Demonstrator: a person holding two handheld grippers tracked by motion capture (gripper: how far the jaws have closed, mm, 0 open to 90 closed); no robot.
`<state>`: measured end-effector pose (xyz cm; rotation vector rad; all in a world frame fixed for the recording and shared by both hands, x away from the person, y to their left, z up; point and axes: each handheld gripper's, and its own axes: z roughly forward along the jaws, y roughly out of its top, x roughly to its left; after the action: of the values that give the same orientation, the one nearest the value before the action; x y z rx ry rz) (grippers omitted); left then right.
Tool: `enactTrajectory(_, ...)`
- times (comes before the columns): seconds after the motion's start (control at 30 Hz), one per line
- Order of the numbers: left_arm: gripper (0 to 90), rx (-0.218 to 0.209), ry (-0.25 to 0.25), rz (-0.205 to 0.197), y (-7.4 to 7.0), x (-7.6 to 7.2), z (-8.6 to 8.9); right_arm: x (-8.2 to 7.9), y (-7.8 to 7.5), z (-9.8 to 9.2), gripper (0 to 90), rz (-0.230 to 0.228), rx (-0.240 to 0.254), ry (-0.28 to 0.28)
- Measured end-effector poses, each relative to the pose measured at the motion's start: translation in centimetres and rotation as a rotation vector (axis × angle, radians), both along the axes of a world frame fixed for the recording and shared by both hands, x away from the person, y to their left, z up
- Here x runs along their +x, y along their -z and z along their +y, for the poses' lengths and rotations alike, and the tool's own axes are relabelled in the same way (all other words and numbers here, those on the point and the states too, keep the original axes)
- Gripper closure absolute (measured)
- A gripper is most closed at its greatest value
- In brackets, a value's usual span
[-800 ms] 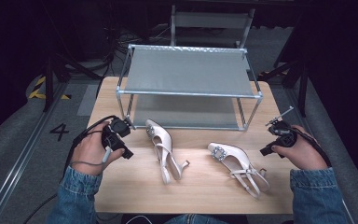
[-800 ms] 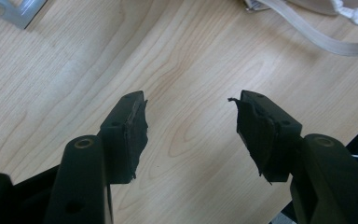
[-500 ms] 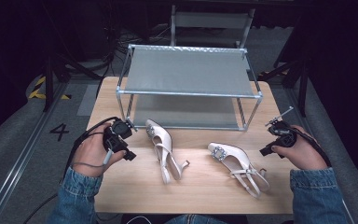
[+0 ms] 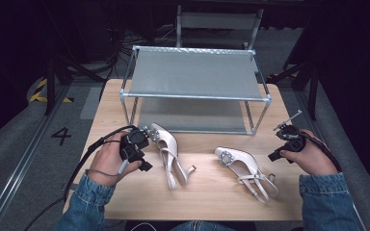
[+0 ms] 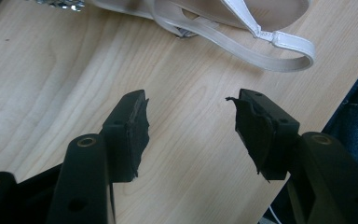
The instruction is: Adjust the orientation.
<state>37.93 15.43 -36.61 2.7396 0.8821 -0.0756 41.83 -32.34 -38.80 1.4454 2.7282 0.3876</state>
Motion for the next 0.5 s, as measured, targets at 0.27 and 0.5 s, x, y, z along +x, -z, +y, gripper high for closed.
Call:
enactTrajectory(0.27,46.1,-0.005,0.020,-0.023,2.0,0.4,-1.3,0.1,0.3,0.1,56.7,0.005,-0.006,-0.002)
enactTrajectory(0.5,50.2,-0.025,0.028,-0.063,3.3,1.4,-2.1,0.2,0.4,0.2,56.5,0.010,-0.007,-0.002)
